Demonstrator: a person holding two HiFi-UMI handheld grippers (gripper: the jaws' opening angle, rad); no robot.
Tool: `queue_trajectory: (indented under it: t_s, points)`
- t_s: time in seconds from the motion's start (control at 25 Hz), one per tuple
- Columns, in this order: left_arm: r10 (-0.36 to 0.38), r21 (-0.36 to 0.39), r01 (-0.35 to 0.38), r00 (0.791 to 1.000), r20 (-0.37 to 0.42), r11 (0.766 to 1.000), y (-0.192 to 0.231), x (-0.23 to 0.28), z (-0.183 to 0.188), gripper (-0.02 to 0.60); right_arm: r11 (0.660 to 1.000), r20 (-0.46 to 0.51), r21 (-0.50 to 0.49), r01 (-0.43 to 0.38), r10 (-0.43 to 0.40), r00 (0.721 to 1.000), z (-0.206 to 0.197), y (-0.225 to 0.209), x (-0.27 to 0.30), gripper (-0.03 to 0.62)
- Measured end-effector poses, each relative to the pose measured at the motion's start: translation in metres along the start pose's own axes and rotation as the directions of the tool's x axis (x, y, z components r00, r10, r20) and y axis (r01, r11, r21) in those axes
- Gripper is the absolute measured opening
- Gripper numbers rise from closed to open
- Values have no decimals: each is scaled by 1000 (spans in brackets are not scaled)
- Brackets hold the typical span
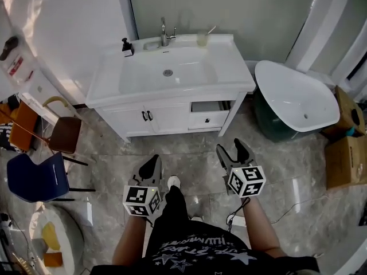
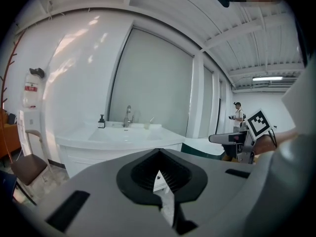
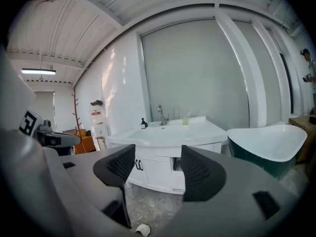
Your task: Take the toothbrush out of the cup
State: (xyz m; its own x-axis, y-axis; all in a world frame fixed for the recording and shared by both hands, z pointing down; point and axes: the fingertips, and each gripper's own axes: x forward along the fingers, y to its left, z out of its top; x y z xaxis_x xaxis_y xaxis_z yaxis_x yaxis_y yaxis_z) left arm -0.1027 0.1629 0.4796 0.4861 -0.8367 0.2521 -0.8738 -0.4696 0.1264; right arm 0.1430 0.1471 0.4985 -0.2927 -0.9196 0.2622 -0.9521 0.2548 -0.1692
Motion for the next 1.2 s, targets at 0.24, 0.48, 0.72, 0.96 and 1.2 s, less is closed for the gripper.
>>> queue_trajectory:
  t_s: [0.24, 0.48, 0.72, 0.96, 1.2]
  points:
    - [-21, -11, 21, 1000, -12, 1000, 54, 72, 22, 12, 998, -4, 21, 52, -52, 999, 27, -21, 86, 285]
    - [-38, -13, 37, 999, -12, 999, 110, 129, 52, 12, 996, -12, 15, 92, -92, 996, 56, -28, 164, 285]
    - [-72, -19, 72, 997, -5, 997, 151, 174, 73, 12, 992, -5, 16, 121, -121, 993, 82, -28, 220, 285]
    - [-108, -14, 108, 994, -4, 994, 173, 206, 85, 12, 987, 15, 20, 157, -157, 987, 103, -34, 252, 284]
    - [-108, -23, 108, 994, -23, 994, 185, 229, 85, 12, 985, 7, 30, 170, -170, 985, 107, -48, 277, 284]
